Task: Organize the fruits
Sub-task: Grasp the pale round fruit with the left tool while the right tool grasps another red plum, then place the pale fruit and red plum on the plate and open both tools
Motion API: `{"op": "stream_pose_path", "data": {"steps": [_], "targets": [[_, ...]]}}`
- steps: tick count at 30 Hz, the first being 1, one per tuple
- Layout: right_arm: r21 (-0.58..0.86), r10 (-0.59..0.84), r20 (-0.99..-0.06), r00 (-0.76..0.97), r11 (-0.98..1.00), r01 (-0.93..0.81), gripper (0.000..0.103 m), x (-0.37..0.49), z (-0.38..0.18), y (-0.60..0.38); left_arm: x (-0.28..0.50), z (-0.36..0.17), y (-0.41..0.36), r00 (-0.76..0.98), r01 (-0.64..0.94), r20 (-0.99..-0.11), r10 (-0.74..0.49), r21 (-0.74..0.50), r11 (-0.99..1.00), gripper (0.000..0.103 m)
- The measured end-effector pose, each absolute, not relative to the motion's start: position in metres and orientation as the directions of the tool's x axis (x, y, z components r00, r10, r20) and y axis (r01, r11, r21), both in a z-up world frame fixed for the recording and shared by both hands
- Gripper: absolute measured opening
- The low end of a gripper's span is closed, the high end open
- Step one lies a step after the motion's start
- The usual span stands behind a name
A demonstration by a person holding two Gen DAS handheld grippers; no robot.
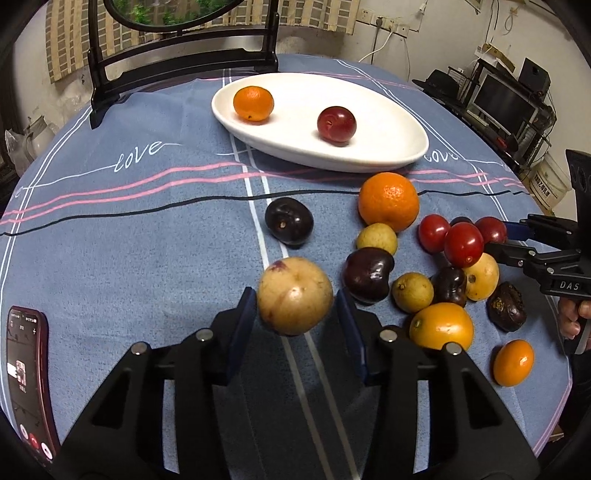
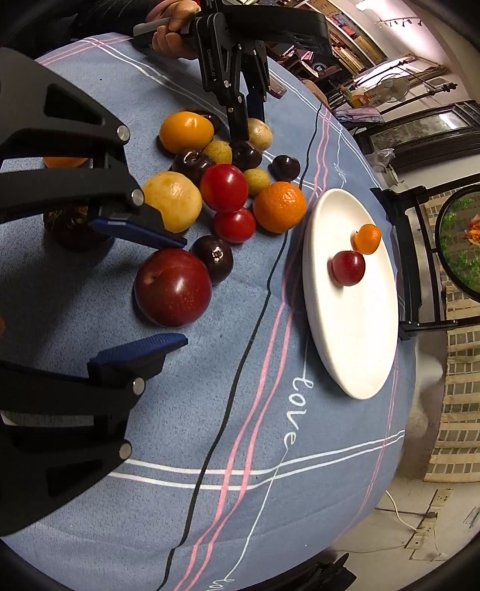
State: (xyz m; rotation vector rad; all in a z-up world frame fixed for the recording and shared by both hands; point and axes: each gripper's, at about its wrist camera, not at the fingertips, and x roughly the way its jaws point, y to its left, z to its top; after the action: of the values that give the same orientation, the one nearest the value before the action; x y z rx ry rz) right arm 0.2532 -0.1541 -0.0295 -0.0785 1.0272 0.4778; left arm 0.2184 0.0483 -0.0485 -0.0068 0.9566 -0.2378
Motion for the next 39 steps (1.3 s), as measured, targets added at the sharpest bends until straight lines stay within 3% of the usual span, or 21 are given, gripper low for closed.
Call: {"op": "stream_pose_path", "data": {"steps": [4, 14, 18, 22, 33, 34, 35, 37, 39], "targets": [[0.153, 0.346, -0.835, 0.428, 0.893, -0.424, 0.043, 0.252, -0.029, -0.153, 0.219, -0.049, 0.048, 0.558, 0.197, -0.807, -0.192, -0.096, 0.976, 0.041], [0.189, 0.38, -0.795, 0.474, 0.896, -0.403, 0.043, 0.26, -0.014, -0.159, 0.225, -0.044, 0.053, 0.554, 0.187, -0.8, -0.231, -0.151, 0.971, 0.04], [0.232, 0.41, -0.725, 0.554, 0.902, -0.365, 0.043, 0.292, 0.008, -0.157, 0.246, -0.016, 0.045, 0.591, 0.196, -0.766, -0.255, -0.17, 0.966, 0.04], [0.21, 0.379, -0.718, 0.583, 0.918, -0.338, 0.043, 0.325, 0.007, -0.144, 0.278, 0.011, 0.034, 0.631, 0.212, -0.727, -0.271, -0.174, 0.962, 0.04], [0.175, 0.348, -0.756, 0.555, 0.923, -0.342, 0.043, 0.373, -0.021, -0.123, 0.357, -0.013, 0.014, 0.594, 0.133, -0.789, -0.155, -0.093, 0.987, 0.041], [0.171, 0.348, -0.757, 0.554, 0.923, -0.346, 0.047, 0.373, -0.02, -0.123, 0.359, -0.014, 0.013, 0.594, 0.124, -0.793, -0.136, -0.077, 0.989, 0.043], [0.17, 0.349, -0.754, 0.557, 0.922, -0.348, 0.047, 0.37, -0.018, -0.123, 0.359, -0.015, 0.014, 0.596, 0.117, -0.793, -0.123, -0.065, 0.991, 0.057], [0.167, 0.357, -0.738, 0.572, 0.919, -0.358, 0.047, 0.361, -0.006, -0.125, 0.351, -0.008, 0.013, 0.627, 0.106, -0.774, -0.09, -0.03, 0.994, 0.068], [0.173, 0.38, -0.719, 0.582, 0.909, -0.379, 0.047, 0.347, 0.007, -0.125, 0.337, 0.003, 0.015, 0.648, 0.121, -0.757, -0.091, -0.016, 0.992, 0.07]]}}
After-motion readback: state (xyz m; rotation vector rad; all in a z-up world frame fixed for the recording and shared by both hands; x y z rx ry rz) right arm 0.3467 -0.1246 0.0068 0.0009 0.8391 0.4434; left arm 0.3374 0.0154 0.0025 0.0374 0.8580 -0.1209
